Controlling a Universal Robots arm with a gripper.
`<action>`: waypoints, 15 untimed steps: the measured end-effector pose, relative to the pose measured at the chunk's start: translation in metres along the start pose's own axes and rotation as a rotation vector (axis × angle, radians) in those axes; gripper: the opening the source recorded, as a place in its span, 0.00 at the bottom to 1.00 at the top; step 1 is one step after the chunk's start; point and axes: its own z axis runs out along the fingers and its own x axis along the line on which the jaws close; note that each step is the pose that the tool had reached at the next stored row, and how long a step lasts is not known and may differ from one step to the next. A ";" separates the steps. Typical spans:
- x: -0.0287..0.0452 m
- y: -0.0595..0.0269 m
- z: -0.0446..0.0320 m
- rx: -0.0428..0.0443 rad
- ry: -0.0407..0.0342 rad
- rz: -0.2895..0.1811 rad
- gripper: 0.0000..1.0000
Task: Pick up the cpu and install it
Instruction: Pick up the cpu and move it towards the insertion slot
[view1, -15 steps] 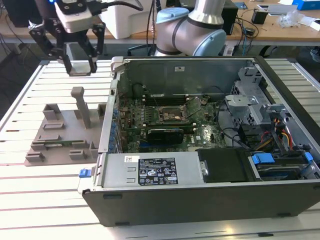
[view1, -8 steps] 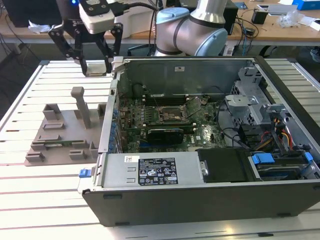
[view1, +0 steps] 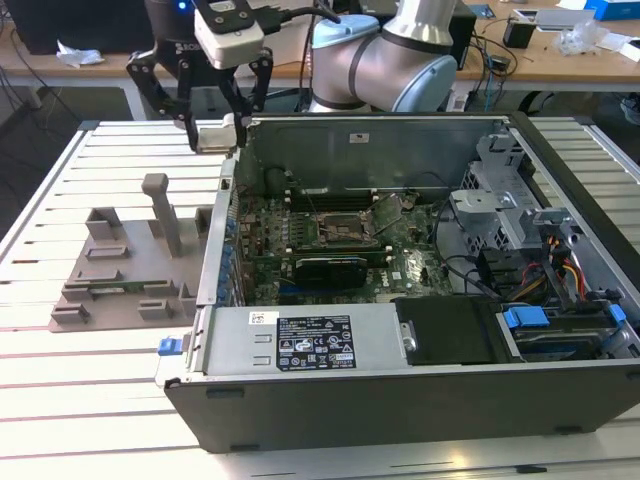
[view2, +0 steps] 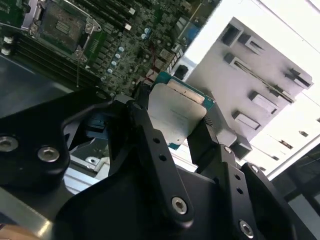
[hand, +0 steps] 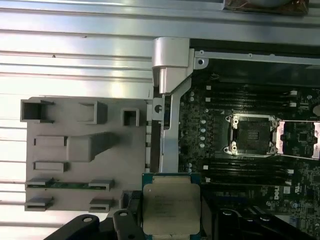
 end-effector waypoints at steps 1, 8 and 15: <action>-0.0035 0.0000 0.0003 0.0006 0.0001 0.000 0.55; -0.0190 0.0001 0.0015 0.0023 0.0001 0.000 0.55; -0.0352 0.0003 0.0026 0.0045 0.0004 0.000 0.55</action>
